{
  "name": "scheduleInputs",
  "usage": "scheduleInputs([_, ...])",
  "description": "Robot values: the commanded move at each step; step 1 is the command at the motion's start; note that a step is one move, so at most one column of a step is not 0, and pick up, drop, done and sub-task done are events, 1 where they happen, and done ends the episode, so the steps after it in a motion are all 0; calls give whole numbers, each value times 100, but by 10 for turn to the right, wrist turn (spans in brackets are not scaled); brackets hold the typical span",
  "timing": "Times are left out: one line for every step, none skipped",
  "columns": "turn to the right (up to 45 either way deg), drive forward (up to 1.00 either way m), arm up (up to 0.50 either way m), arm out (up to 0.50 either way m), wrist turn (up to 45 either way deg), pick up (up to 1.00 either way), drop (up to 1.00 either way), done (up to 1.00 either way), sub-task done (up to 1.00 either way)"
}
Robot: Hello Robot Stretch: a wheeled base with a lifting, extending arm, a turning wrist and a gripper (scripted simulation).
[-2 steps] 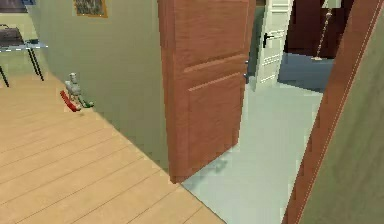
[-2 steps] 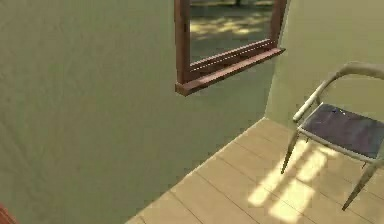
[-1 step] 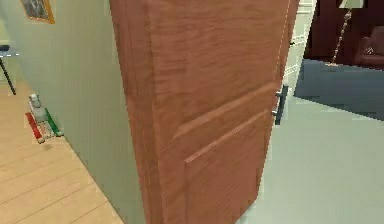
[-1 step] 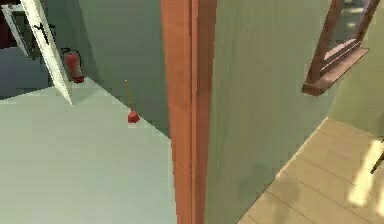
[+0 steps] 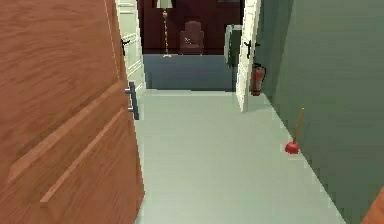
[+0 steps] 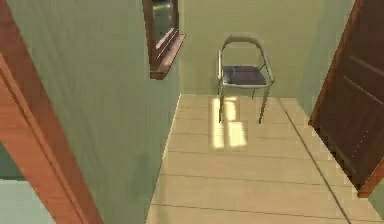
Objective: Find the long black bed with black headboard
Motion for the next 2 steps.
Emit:
scheduleInputs([0, 100, 0, 0, 0, 0, 0, 0, 0])
scheduleInputs([30, 0, 0, 0, 0, 0, 0, 0, 0])
